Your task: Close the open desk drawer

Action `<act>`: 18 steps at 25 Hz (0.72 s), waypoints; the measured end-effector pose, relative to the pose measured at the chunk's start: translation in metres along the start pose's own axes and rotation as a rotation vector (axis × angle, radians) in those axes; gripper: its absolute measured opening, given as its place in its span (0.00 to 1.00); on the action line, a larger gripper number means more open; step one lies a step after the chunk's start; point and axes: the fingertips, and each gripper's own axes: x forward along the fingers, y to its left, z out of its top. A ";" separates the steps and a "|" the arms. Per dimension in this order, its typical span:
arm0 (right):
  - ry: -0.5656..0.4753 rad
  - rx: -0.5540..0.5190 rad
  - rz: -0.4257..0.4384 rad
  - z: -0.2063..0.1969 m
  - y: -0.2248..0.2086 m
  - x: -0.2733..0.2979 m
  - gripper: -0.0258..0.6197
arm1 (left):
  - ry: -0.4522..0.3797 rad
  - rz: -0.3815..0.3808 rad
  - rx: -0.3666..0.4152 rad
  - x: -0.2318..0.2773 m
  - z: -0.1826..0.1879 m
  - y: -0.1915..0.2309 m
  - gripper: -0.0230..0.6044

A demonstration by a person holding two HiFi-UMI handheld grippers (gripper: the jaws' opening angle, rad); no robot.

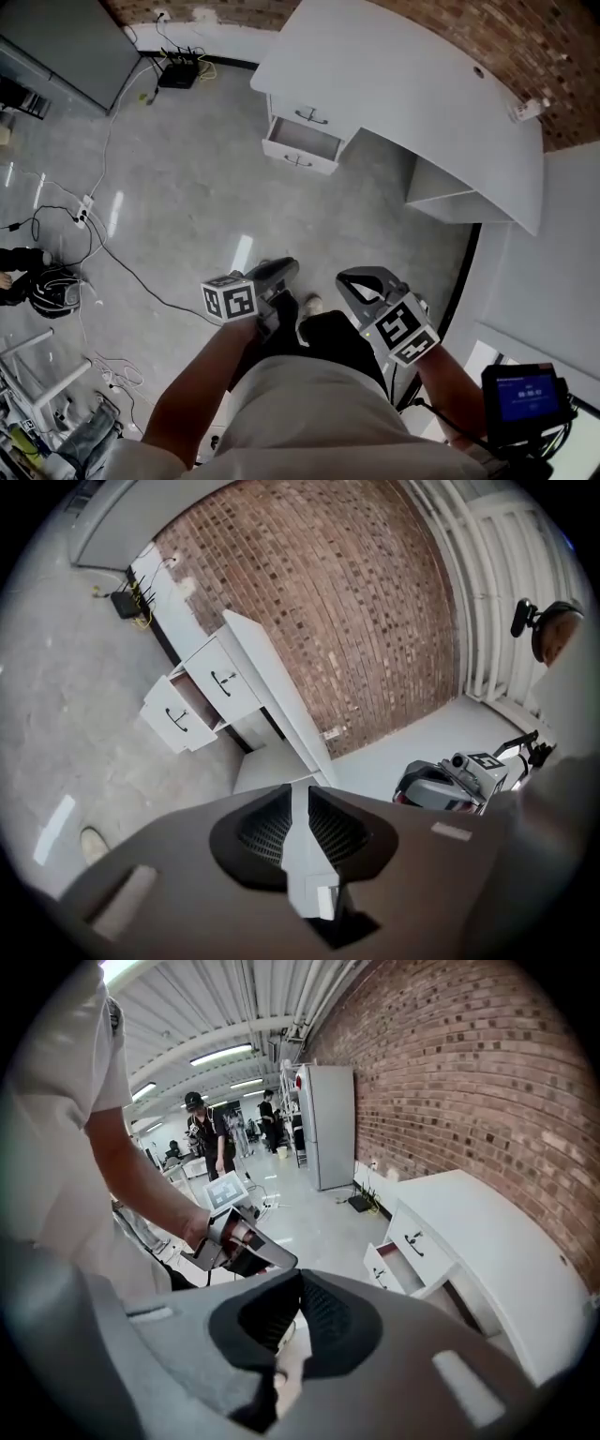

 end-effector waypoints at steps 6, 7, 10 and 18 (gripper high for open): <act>0.102 -0.042 0.050 0.009 -0.062 0.074 0.04 | -0.064 -0.069 -0.181 0.052 0.039 0.086 0.12; 0.125 -0.052 0.074 0.008 -0.068 0.085 0.04 | -0.079 -0.061 -0.200 0.060 0.042 0.100 0.12; 0.192 -0.120 0.126 0.008 -0.090 0.119 0.04 | -0.128 -0.027 -0.256 0.086 0.055 0.147 0.12; 0.284 -0.215 0.277 -0.019 -0.156 0.213 0.04 | -0.306 -0.004 -0.430 0.173 0.068 0.276 0.04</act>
